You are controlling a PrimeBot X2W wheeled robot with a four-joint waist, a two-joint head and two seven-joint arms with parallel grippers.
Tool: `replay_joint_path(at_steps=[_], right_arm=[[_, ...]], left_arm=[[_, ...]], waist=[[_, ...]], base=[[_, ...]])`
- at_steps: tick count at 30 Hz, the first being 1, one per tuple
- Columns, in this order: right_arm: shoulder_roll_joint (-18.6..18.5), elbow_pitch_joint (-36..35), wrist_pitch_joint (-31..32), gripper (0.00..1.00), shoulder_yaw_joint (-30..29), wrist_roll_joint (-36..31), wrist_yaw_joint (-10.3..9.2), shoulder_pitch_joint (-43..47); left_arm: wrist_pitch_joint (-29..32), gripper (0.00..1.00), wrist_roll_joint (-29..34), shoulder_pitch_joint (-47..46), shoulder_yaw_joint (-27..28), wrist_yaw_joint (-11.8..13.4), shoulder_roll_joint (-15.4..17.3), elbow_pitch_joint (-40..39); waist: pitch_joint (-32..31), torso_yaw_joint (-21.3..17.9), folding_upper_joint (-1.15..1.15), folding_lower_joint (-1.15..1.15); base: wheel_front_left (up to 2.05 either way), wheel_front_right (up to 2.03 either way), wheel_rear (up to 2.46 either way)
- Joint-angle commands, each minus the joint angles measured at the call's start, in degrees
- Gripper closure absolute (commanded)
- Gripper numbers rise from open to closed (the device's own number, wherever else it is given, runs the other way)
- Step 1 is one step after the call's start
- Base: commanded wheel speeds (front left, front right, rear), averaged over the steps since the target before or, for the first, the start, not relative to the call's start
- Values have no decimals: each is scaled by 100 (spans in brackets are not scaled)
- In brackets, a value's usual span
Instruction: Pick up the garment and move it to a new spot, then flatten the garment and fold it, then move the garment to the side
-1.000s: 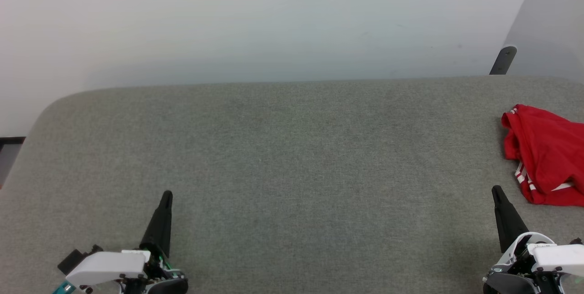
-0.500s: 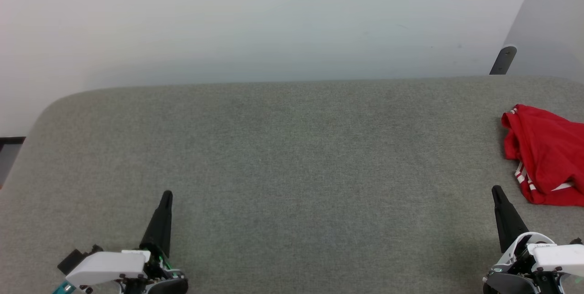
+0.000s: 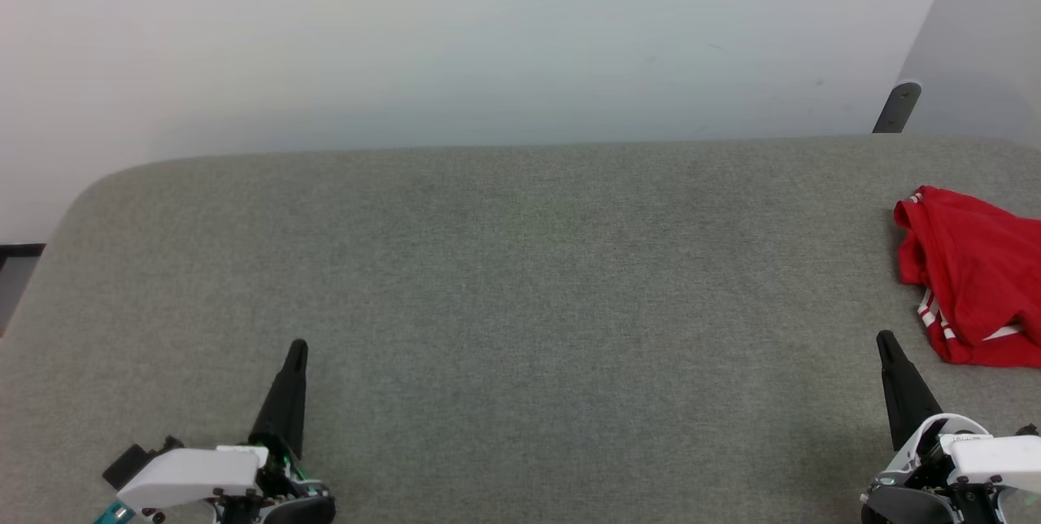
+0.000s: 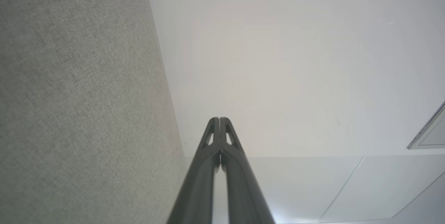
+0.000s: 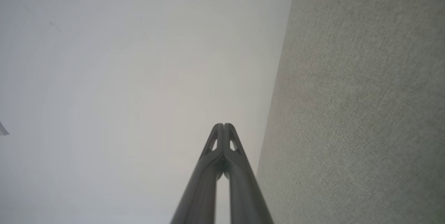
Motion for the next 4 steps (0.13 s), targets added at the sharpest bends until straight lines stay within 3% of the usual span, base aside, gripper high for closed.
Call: replay_joint_path(at_steps=[1, 4], right_arm=[[18, 0, 12, 100, 4, 24, 2, -16], [18, 0, 12, 100, 4, 24, 2, -16]], left_arm=[[10, 100, -21, -54, 12, -31, -7, 5], [10, 100, -20, -54, 12, -31, -7, 5]], waist=[[0, 0, 0, 0], [0, 0, 0, 0]], base=[[0, 0, 0], [0, 0, 0]])
